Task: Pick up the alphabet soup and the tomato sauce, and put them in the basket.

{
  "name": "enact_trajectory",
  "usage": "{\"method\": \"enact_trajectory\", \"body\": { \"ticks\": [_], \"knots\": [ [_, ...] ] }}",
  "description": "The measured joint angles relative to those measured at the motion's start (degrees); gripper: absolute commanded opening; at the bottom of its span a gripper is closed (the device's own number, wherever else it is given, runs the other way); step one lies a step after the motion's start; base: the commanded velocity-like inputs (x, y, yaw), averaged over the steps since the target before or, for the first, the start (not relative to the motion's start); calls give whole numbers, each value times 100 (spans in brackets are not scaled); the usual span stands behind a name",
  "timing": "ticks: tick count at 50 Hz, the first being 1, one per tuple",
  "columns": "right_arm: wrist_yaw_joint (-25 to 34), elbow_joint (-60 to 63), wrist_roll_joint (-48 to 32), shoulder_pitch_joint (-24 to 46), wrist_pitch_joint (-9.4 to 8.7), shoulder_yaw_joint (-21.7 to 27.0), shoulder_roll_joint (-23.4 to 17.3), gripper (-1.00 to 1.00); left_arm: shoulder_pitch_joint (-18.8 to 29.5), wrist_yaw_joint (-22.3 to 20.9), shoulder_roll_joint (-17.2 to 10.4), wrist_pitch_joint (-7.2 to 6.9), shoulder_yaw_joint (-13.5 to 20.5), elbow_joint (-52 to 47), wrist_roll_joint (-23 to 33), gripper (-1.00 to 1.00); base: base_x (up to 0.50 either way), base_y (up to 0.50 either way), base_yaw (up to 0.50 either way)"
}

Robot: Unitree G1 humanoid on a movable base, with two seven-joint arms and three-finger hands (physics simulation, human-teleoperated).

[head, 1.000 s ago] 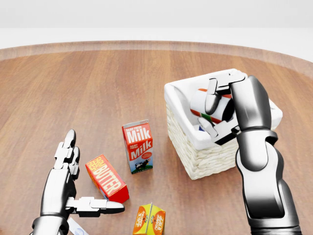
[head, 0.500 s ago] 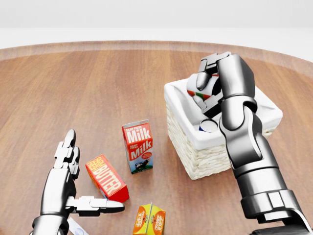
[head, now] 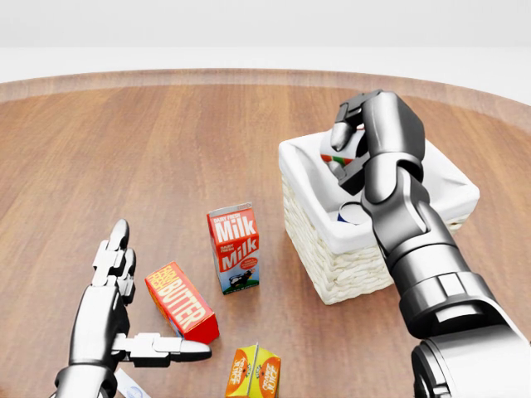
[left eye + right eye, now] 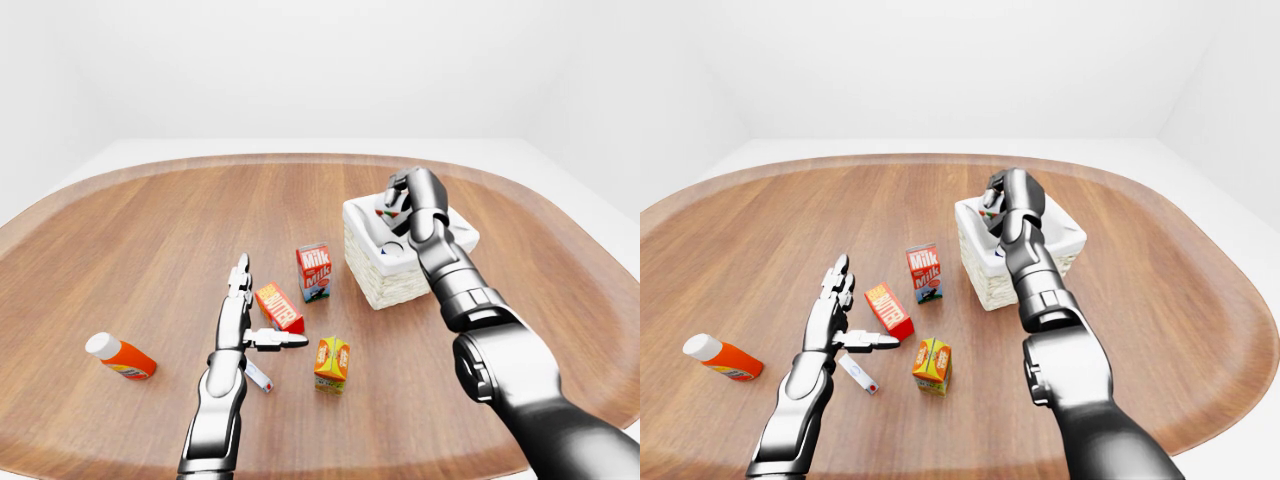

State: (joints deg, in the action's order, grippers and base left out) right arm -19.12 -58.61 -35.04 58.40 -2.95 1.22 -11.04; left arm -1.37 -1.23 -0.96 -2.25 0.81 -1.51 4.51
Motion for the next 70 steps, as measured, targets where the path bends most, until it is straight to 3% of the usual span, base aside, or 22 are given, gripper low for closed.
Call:
{"method": "enact_trajectory", "body": {
  "ticks": [12,28,70],
  "knots": [
    [-207,-745,-57,329,44,-21,-9,-100,-4,-2,1,4,-3,-1,6,100,0,0,0],
    [-325,-1197,-230,553,-73,-49,18,-100,4,3,4,-25,-2,-16,0,100,0,0,0],
    [-479,-1545,-478,487,-205,20,13,-100,6,7,4,-42,-4,-28,-3,100,0,0,0]
  ]
}}
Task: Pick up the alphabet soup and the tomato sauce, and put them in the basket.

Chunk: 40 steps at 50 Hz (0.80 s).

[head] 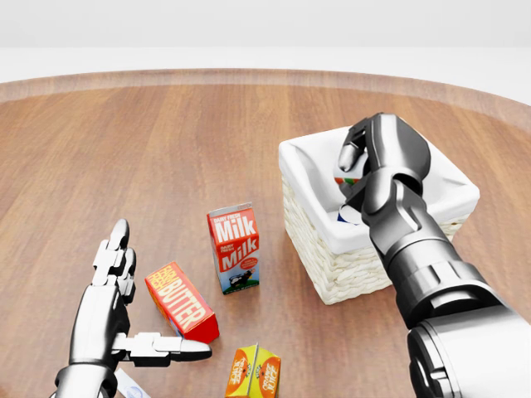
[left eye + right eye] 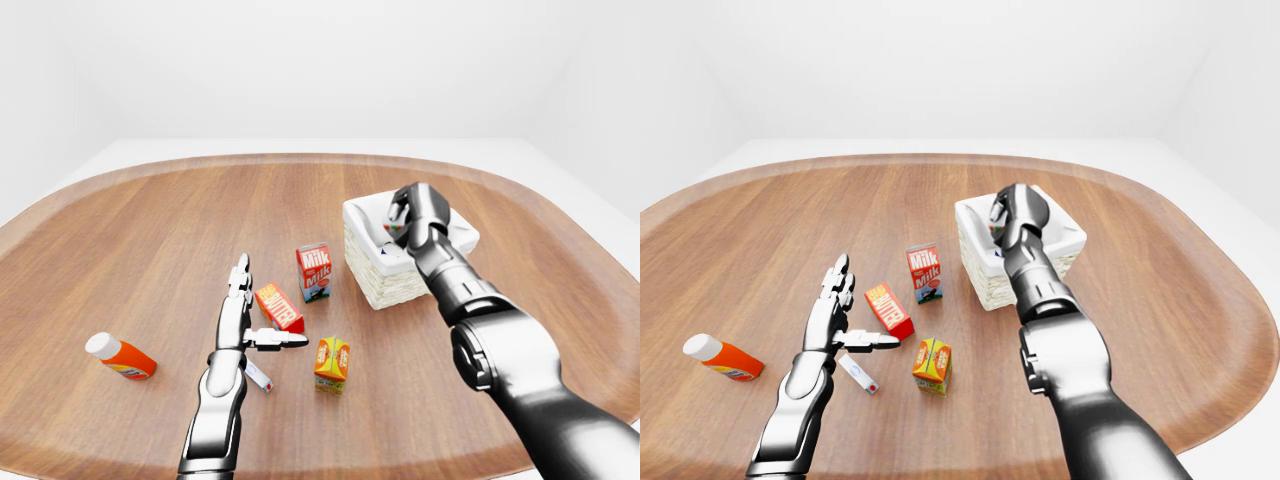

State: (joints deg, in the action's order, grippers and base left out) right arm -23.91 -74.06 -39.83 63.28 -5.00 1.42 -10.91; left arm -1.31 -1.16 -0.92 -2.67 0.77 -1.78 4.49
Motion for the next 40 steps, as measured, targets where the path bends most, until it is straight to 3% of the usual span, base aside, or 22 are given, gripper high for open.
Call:
{"method": "enact_trajectory", "body": {
  "ticks": [9,13,14,40],
  "knots": [
    [-15,-11,-11,-14,0,4,0,-100,0,1,0,0,0,0,0,100,0,0,0],
    [-25,-11,7,-17,0,4,-1,0,0,1,0,-1,0,0,0,100,0,0,0],
    [-29,-11,21,-18,0,3,0,100,0,1,0,-1,0,0,0,100,0,0,0],
    [-72,58,93,3,0,-21,5,100,0,1,0,-1,0,-1,0,100,0,0,0]
  ]
}}
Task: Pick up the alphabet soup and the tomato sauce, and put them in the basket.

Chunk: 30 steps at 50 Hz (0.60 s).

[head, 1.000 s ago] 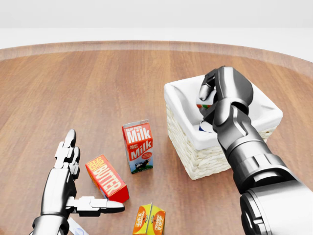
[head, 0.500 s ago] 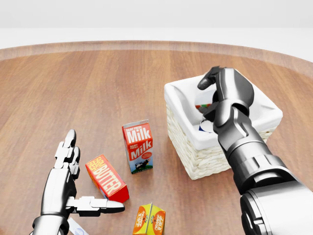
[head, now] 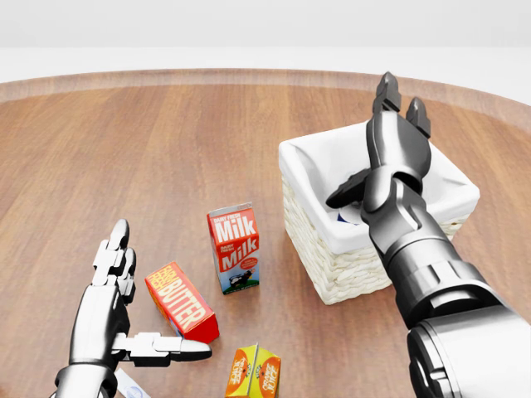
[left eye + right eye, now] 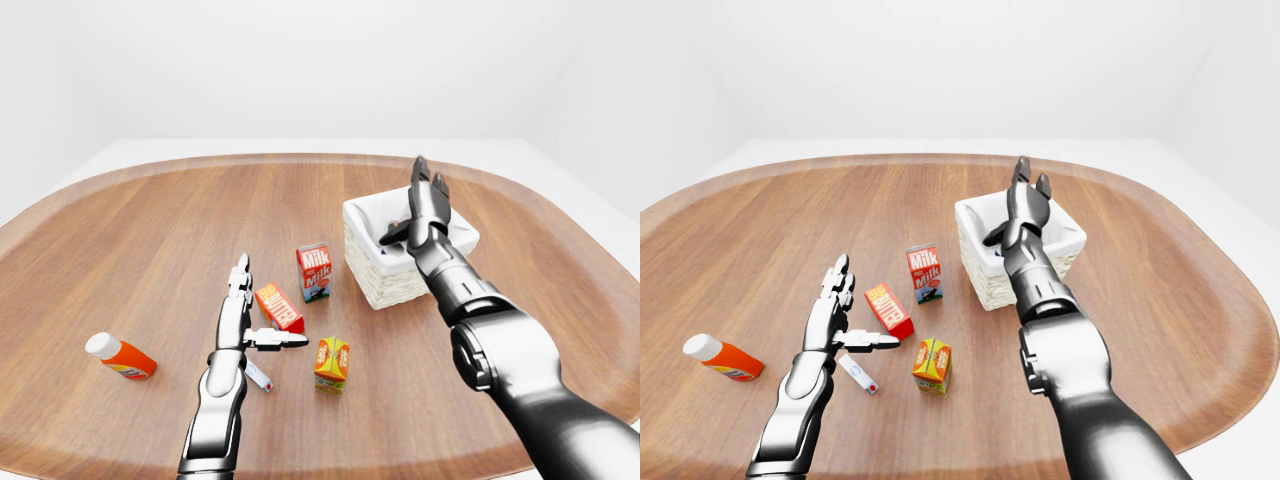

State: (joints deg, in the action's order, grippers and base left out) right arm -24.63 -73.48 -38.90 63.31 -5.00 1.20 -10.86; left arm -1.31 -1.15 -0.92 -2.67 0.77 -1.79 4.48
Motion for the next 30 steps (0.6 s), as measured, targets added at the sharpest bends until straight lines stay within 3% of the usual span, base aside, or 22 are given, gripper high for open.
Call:
{"method": "enact_trajectory", "body": {
  "ticks": [30],
  "knots": [
    [494,1074,358,251,0,27,-162,100,0,0,0,-1,0,0,-1,100,0,0,0]
  ]
}}
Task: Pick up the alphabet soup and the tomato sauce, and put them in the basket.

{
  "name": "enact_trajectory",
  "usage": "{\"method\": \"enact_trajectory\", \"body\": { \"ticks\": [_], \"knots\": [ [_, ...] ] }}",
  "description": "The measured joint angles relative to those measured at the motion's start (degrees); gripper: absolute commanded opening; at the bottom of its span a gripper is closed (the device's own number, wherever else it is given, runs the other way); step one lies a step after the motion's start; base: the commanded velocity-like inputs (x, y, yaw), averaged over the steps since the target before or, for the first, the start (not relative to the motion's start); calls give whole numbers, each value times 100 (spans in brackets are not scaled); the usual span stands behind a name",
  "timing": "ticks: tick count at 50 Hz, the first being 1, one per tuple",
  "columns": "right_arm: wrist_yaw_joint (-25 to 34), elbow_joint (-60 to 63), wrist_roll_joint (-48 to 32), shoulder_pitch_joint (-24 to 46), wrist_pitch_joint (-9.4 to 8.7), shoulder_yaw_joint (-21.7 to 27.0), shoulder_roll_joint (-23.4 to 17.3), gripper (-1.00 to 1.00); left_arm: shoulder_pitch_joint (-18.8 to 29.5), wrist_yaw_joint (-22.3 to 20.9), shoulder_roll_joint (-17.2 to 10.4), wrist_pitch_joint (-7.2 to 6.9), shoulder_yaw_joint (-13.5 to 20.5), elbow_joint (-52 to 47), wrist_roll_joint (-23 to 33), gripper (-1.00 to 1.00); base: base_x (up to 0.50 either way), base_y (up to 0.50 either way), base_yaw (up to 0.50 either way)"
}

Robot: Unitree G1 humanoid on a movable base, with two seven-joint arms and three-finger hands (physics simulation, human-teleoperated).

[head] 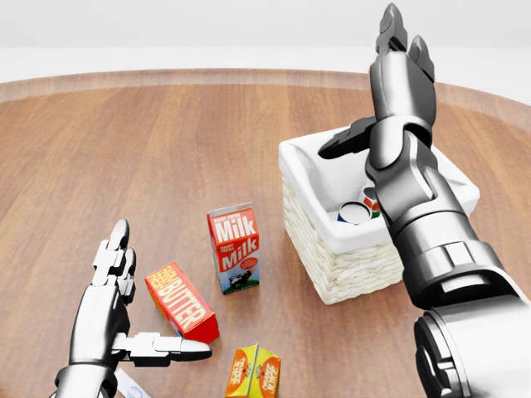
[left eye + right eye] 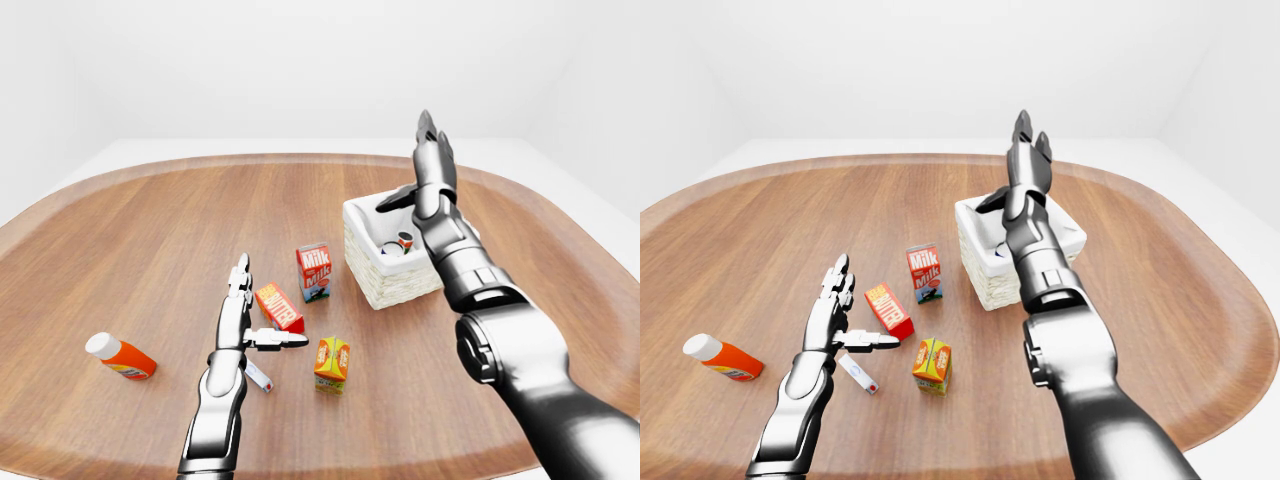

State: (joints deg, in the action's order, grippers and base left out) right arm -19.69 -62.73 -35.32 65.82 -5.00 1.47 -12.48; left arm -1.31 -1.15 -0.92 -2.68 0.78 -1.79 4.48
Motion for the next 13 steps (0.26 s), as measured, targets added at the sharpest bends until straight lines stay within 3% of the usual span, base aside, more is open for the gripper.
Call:
{"method": "enact_trajectory", "body": {
  "ticks": [13],
  "knots": [
    [689,2130,24,-587,0,45,25,100,-10,11,2,-10,11,-51,-10,100,0,0,0]
  ]
}}
